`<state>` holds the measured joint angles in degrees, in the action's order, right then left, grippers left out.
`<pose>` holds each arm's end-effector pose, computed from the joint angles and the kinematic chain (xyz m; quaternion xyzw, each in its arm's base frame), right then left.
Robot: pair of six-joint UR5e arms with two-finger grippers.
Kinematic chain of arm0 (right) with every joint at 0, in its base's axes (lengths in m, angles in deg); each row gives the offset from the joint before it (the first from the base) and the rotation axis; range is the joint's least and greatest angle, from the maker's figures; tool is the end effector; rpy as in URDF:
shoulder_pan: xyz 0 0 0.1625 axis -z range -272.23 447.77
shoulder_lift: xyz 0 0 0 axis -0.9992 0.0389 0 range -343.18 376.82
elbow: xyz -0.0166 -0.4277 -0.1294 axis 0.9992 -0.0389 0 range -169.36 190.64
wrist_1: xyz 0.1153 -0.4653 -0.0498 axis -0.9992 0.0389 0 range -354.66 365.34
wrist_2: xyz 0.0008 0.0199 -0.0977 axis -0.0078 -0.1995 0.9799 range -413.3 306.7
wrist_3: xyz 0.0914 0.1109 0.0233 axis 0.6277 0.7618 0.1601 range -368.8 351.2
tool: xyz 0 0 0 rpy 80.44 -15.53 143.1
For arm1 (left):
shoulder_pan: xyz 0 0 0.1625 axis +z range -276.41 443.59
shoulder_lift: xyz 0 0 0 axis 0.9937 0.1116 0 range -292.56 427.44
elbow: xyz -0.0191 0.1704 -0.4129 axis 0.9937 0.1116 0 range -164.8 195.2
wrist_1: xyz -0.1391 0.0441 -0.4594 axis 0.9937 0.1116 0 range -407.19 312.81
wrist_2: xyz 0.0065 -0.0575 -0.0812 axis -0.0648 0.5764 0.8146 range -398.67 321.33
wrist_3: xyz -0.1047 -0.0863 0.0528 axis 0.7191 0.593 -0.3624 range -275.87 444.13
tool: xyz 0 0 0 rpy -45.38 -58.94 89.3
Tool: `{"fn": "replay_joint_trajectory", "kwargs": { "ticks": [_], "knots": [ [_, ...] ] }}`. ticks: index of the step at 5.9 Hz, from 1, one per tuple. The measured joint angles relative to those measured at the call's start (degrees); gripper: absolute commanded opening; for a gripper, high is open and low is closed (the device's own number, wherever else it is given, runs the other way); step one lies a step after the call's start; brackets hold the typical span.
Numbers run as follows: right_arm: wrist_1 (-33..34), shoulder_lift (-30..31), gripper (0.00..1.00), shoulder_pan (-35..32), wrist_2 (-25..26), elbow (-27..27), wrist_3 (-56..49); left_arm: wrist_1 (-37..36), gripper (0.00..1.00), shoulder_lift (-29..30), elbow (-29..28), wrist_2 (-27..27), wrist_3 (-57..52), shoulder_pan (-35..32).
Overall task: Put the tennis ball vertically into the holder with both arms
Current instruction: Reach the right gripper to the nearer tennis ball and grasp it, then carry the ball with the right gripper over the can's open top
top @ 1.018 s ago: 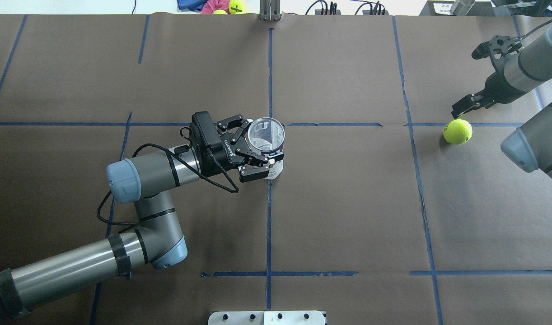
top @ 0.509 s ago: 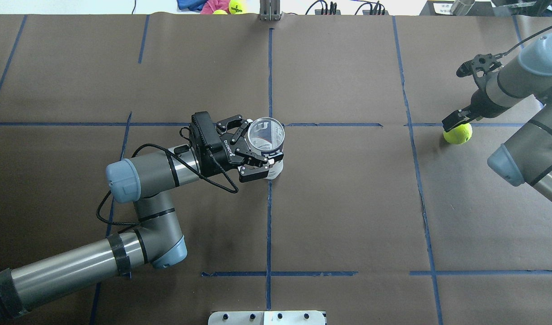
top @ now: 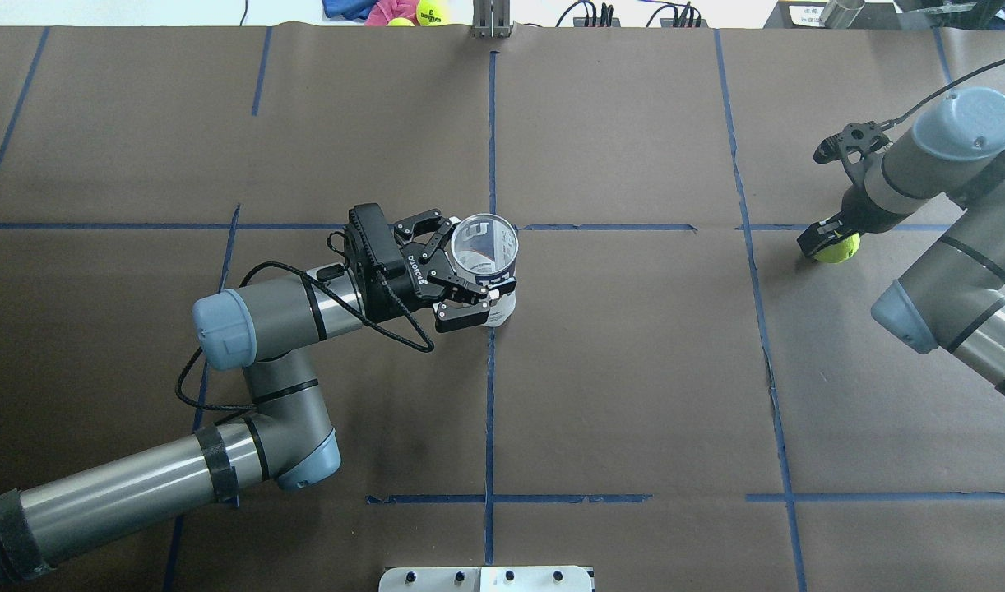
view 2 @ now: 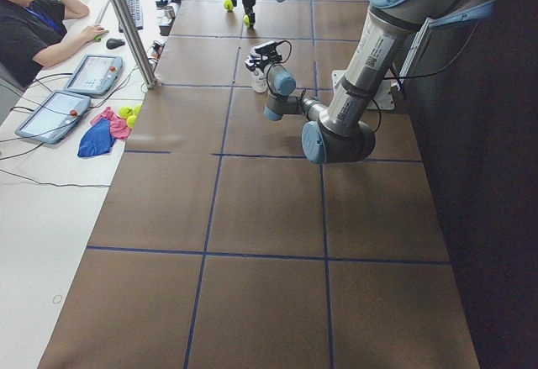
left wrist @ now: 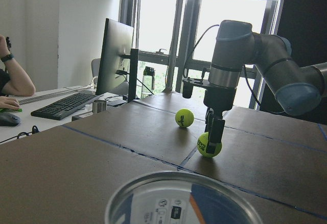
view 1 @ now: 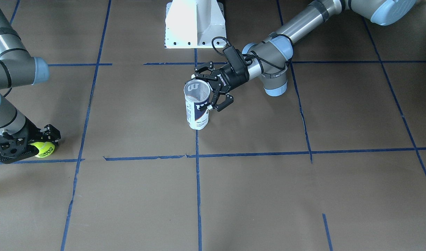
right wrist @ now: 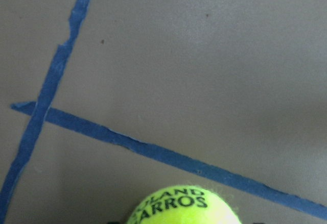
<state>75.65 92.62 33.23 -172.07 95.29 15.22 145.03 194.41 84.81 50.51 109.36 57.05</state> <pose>-0.3637 -0.6198 0.5893 0.0879 -0.3275 -0.1545 0.9280 0.6484 -0.4751 0.2301 0.6181 0.5990 0.1609 0.4830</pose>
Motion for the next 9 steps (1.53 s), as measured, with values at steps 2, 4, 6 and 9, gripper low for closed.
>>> {"fn": "replay_joint_trajectory", "kwargs": {
  "ticks": [2, 4, 6, 9],
  "knots": [
    [0.73, -2.26, 0.13, -0.43, -0.61, 2.69, 3.78, 0.0, 0.99, -0.1, -0.06, -0.06, 0.0, 0.0],
    [10.73, -8.4, 0.13, 0.21, -1.34, 12.38, 14.94, 0.0, 0.99, -0.11, -0.08, -0.06, -0.03, 0.0],
    [27.51, -17.0, 0.14, 4.35, -1.09, 23.25, 25.07, 0.0, 0.99, 0.0, -0.12, -0.06, -0.08, 0.0],
    [37.42, -31.68, 0.15, 14.72, 4.17, 25.19, 42.59, -0.07, 0.89, 0.04, -0.25, 0.02, -0.09, 0.06]
  ]
}}
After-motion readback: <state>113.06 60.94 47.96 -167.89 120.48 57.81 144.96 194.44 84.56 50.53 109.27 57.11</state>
